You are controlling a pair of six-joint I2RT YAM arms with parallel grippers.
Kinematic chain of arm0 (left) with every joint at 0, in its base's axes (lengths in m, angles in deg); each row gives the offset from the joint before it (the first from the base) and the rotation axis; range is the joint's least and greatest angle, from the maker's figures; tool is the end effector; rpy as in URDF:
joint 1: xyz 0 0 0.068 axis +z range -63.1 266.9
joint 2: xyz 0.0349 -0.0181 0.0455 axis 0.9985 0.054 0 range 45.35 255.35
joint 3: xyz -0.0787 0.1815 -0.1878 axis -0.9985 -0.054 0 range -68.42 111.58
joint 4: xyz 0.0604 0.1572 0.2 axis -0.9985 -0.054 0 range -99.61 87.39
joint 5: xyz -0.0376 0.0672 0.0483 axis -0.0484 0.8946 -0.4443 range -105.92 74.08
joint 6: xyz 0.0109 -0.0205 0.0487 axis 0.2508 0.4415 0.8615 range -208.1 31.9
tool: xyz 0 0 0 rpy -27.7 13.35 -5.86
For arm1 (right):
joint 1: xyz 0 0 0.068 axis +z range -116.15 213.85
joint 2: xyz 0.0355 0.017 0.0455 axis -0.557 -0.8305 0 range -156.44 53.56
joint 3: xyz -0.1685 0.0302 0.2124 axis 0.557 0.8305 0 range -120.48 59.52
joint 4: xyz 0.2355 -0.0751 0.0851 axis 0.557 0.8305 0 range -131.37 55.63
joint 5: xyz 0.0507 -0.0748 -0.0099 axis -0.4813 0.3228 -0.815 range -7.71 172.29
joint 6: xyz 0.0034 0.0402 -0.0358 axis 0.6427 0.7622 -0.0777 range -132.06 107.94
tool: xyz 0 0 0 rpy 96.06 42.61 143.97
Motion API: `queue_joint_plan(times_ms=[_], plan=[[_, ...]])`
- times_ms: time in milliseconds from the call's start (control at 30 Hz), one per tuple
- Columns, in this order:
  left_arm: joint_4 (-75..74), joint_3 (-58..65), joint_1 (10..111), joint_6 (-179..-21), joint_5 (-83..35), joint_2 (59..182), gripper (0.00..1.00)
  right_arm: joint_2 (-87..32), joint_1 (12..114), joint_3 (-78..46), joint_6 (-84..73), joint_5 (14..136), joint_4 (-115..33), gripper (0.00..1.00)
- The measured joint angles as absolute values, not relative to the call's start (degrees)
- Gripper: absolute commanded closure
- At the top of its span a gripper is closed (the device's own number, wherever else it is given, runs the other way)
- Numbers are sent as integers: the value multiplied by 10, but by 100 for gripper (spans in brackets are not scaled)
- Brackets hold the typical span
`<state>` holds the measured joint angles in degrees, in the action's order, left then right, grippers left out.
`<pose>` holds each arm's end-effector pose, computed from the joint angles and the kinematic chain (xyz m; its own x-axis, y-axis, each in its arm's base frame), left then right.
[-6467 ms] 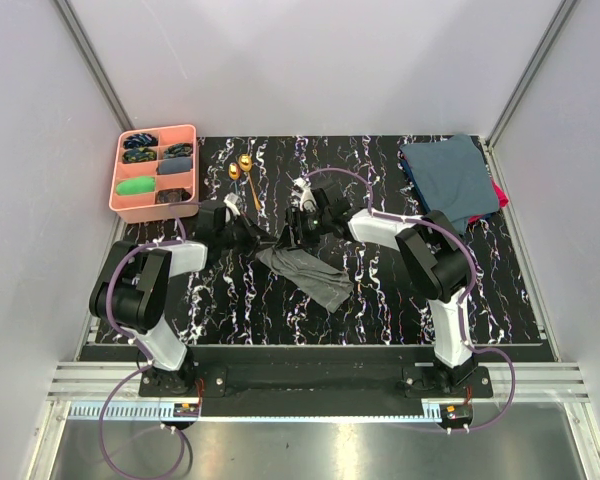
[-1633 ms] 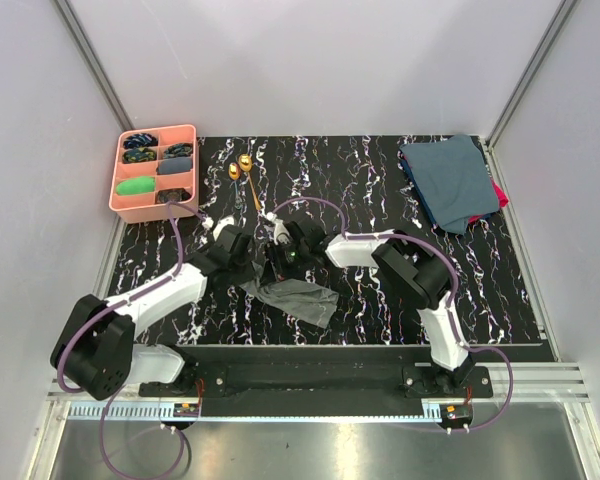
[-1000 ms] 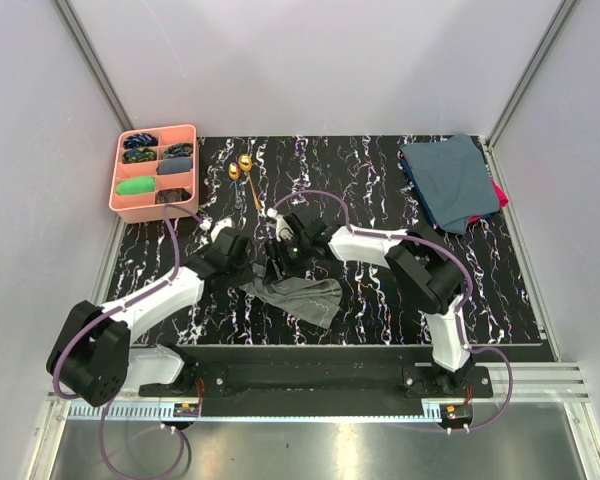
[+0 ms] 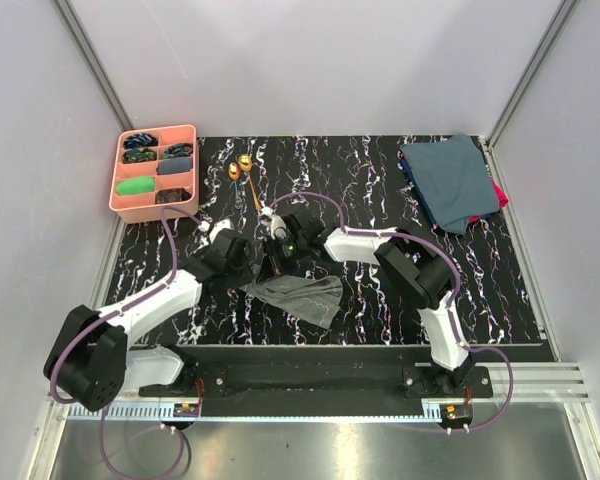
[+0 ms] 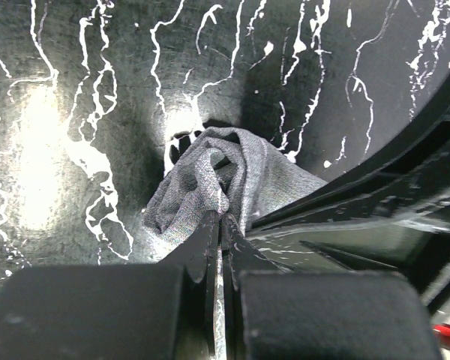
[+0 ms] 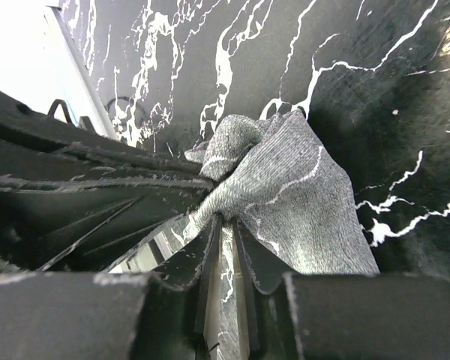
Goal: Fold the napkin into a case and place the utensils inside
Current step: Stuff the top corner of the smaller-rectangle-folded napkin into the folded napkin.
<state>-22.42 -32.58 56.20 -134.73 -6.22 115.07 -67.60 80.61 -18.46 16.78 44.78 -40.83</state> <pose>0.2007 -0.1123 0.1864 -0.7793 -0.3705 -0.5053 -0.2169 0.9161 -0.3372 0.2926 0.3428 0.1448 -0.8389 -0.3336 -0.4300 -0.5419 0.4380 0.7173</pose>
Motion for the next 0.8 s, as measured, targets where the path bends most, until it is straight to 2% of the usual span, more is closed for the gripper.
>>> queue_joint_plan(times_ms=[300,533,800], plan=[[-204,-356,563,-1369,-86,1138,100,-727,813,-167,230,427,-503,84],[-210,-363,564,-1388,-93,1100,100,-728,816,-166,253,448,-515,85],[-215,-356,565,-1396,-96,1133,100,-727,816,-157,278,451,-535,84]])
